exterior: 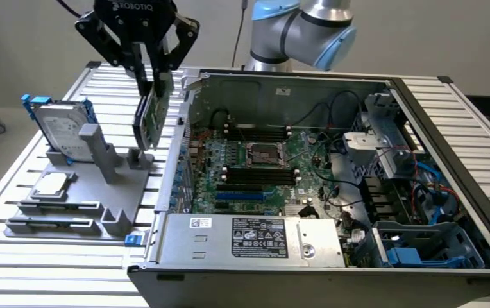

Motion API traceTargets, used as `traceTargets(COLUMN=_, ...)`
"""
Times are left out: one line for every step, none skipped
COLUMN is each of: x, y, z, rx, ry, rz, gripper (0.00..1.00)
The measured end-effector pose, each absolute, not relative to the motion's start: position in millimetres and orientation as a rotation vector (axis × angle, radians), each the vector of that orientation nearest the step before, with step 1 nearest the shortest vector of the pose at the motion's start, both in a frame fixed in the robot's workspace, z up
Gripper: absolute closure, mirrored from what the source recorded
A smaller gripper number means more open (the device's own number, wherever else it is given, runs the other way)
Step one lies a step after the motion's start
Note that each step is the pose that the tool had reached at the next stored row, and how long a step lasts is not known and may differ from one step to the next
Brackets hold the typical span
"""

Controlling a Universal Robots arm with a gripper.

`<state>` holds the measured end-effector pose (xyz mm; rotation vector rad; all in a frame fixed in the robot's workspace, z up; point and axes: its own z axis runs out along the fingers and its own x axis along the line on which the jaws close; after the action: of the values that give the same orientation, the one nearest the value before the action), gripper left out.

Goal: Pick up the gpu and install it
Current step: 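Pick up the gpu and move the gpu toward the slot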

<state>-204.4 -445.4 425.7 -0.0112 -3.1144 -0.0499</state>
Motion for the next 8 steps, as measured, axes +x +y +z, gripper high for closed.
traceTargets(x=-199.9, y=-445.4, z=425.6, rx=-0.011, ry=-3.114, rz=-0.05, gripper=0.73)
traceTargets(x=-195.3, y=-445.5, z=425.6, rx=-0.011, ry=-3.114, rz=-0.051, gripper=0.73)
traceTargets(x=-190.8, y=-445.5, z=425.6, rx=-0.011, ry=-3.114, rz=-0.052, gripper=0.73)
traceTargets(x=-186.4, y=-445.4, z=425.6, rx=-0.011, ry=-3.114, rz=-0.052, gripper=0.73)
traceTargets(x=-181.9, y=-445.4, z=425.6, rx=-0.011, ry=-3.114, rz=-0.052, gripper=0.73)
traceTargets(x=-177.0, y=-445.5, z=425.3, rx=-0.011, ry=-3.114, rz=-0.052, gripper=0.73)
traceTargets(x=-172.6, y=-445.5, z=424.6, rx=-0.011, ry=-3.114, rz=-0.052, gripper=0.73)
traceTargets(x=-168.1, y=-445.4, z=423.2, rx=-0.011, ry=-3.114, rz=-0.052, gripper=0.73)
